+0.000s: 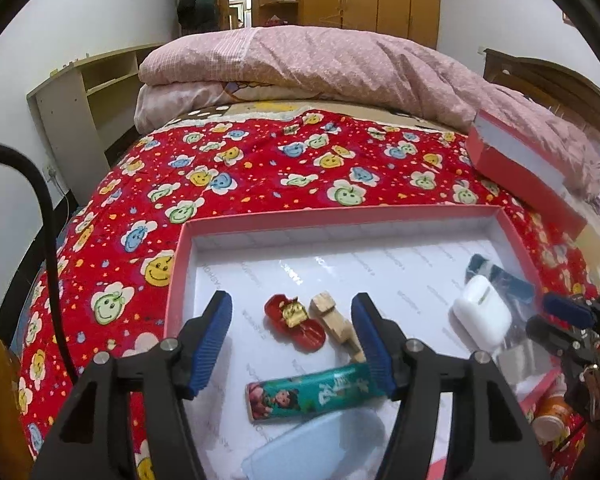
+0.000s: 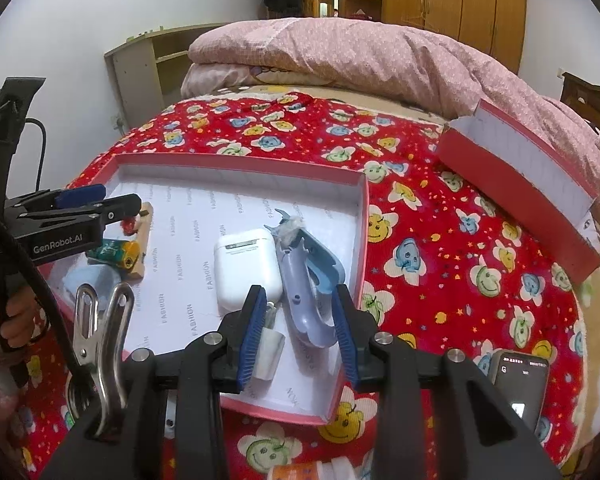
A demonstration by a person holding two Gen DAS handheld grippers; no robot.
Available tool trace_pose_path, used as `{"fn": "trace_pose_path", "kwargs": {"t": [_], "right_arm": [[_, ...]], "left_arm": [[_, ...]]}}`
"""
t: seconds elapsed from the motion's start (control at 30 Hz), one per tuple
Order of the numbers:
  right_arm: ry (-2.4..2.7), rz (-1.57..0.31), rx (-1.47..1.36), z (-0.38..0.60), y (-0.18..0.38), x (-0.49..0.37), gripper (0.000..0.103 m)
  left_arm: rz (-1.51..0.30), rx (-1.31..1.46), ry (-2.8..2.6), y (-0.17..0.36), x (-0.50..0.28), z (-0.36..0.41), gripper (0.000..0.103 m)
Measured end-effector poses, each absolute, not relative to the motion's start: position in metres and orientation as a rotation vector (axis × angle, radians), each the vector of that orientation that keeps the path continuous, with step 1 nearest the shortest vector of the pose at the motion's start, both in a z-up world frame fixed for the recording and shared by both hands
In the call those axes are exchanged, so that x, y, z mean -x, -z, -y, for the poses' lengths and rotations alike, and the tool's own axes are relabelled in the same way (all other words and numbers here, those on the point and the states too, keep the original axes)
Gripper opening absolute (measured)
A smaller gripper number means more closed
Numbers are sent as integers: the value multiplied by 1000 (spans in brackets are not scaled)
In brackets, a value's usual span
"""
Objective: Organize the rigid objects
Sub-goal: 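Lower both items into the tray and open both grippers, then withdraw both grippers from the tray toward the remaining items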
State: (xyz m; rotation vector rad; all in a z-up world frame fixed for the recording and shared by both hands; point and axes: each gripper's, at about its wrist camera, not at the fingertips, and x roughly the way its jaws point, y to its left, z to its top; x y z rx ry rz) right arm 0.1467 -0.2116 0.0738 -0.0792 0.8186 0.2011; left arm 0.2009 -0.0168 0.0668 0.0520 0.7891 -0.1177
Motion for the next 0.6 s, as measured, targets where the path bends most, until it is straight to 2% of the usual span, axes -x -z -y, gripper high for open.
{"fn": "trace_pose_path", "kwargs": {"t": [0.6], "right_arm": [[-254,-802,58,204,-90,-86,35]], "left_arm": [[-786,-52,141,-86,-127,19,68]]}}
